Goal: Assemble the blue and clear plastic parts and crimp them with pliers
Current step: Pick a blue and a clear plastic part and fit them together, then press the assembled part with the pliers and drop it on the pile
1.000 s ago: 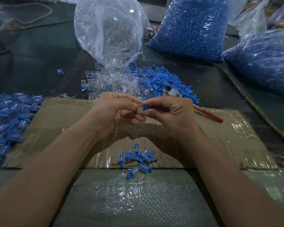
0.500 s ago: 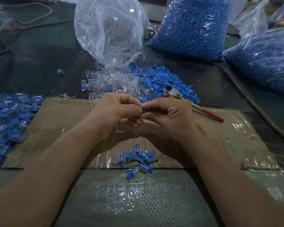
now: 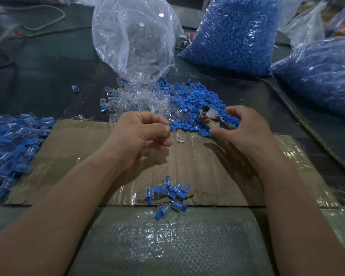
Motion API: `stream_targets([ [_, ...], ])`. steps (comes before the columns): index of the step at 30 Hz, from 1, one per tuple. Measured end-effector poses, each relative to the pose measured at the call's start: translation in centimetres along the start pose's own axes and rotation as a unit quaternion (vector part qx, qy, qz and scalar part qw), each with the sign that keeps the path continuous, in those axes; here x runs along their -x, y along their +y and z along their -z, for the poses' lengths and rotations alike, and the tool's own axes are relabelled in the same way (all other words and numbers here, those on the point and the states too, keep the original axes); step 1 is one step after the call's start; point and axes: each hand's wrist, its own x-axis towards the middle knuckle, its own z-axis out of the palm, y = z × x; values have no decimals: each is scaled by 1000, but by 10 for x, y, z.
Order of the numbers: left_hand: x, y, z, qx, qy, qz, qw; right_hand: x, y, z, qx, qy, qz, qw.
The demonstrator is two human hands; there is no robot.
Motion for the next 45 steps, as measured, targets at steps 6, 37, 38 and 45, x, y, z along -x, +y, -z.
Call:
stream_targets([
  [6,0,-1,1,17,5,-1,1000,-5,10,3,102,-107,-58,987],
  [37,-3,-1,-2,42,81,-113,989,17,-27,-19,19,-21,171,985],
  [38,-2,-1,-2,39,82,-119,989,17,-27,-20,29,-27,178,983],
  [45,0,1,-3,13,88,-134,987,19,-29,-24,61,-54,205,975],
])
